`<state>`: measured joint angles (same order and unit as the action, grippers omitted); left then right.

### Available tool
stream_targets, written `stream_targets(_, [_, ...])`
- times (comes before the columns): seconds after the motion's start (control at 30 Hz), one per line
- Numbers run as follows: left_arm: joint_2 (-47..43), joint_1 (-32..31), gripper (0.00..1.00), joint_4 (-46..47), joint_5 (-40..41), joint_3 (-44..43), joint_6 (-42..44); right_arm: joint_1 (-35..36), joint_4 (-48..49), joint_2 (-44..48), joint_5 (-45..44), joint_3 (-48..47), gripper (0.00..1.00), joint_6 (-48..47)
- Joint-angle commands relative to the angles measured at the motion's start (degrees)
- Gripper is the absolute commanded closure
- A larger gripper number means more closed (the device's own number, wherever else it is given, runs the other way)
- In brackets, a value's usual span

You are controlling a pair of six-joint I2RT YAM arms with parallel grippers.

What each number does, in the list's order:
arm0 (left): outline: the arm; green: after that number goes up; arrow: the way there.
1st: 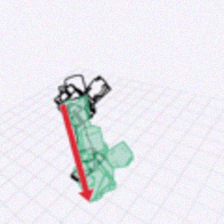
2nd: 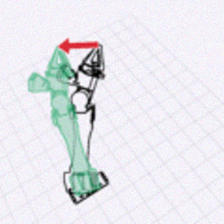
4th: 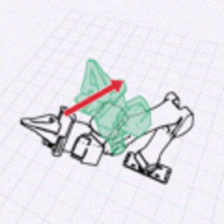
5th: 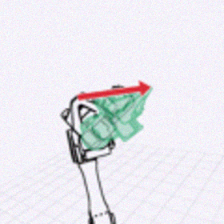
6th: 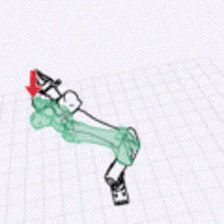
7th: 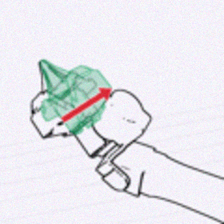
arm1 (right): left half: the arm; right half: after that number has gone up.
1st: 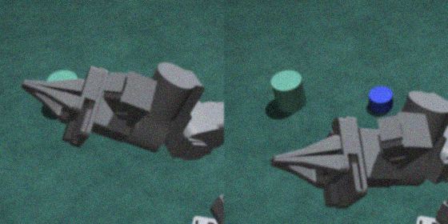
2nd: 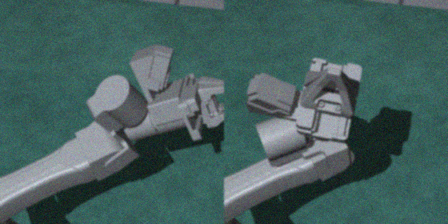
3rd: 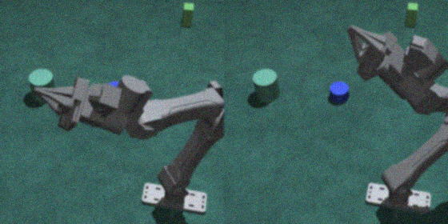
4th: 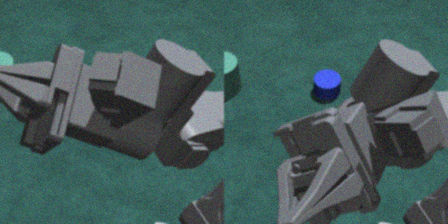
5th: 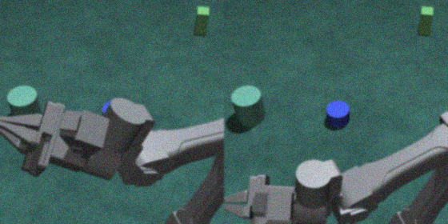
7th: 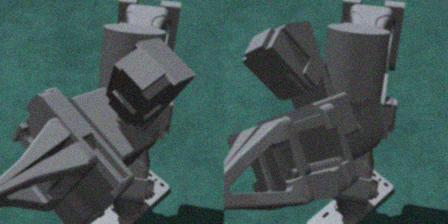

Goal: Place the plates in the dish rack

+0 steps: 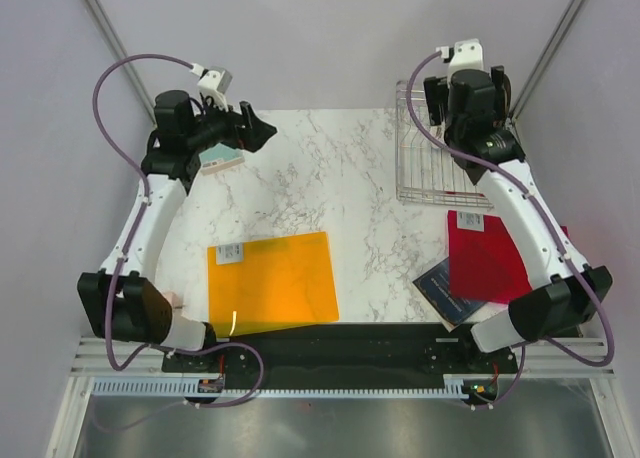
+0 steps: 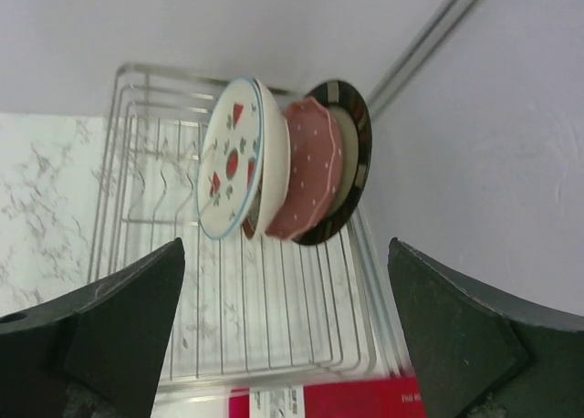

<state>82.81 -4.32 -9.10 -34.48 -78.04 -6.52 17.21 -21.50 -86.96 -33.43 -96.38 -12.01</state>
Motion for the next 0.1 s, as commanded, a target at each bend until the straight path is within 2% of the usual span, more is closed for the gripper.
stream_targets(0.0, [-2.6, -1.5, 0.00, -5.4, 4.3, -4.8, 9.2, -1.3, -2.1, 7.5, -1.6, 7.5, 0.02, 3.5])
stream_targets(0.07, [-3.3, -1.9, 0.00, -6.7, 4.7, -6.1, 9.8, -1.5, -2.2, 10.6, -1.4, 9.4, 0.02, 3.8])
